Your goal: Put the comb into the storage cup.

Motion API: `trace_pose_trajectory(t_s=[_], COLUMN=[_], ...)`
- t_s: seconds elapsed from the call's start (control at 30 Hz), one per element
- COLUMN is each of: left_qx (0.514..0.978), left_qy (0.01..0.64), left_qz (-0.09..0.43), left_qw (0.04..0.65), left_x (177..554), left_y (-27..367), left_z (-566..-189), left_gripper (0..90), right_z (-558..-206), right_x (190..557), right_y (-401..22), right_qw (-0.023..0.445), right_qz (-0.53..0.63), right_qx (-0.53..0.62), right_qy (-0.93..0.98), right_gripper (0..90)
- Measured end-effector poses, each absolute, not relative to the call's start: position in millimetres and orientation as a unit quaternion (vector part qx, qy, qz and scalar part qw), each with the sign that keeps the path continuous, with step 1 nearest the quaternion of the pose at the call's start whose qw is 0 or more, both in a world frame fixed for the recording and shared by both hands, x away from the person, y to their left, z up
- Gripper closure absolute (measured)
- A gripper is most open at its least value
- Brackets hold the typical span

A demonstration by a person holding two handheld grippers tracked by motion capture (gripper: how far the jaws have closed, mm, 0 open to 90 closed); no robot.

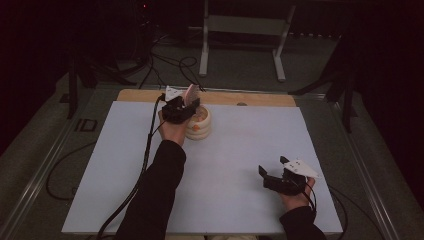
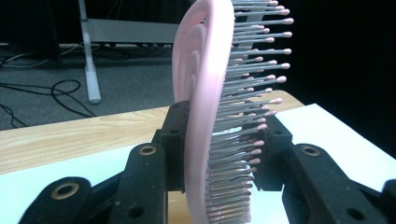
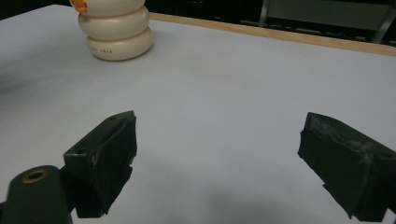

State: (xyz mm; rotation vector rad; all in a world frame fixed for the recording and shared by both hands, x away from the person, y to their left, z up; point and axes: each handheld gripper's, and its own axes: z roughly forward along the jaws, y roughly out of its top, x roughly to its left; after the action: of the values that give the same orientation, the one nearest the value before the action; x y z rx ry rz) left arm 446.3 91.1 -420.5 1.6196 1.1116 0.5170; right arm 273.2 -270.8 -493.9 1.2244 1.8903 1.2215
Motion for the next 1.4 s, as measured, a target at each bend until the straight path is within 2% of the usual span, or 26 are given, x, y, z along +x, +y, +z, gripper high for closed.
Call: trace_pose_trajectory(t_s=[1.4], left_qx=[0.694], left_qy=[0.468], left_qz=[0.214], left_qw=[0.504], left_x=[452.9], left_y=[100.6], left_z=[-424.2], left_gripper=[50.9], right_z=[-494.4], right_x=[273.5], right_y=[-270.7], right_qw=[0.285], right_qz=[0.456], right_qx=[0.458], right_qy=[0.708], right_gripper=[11.0])
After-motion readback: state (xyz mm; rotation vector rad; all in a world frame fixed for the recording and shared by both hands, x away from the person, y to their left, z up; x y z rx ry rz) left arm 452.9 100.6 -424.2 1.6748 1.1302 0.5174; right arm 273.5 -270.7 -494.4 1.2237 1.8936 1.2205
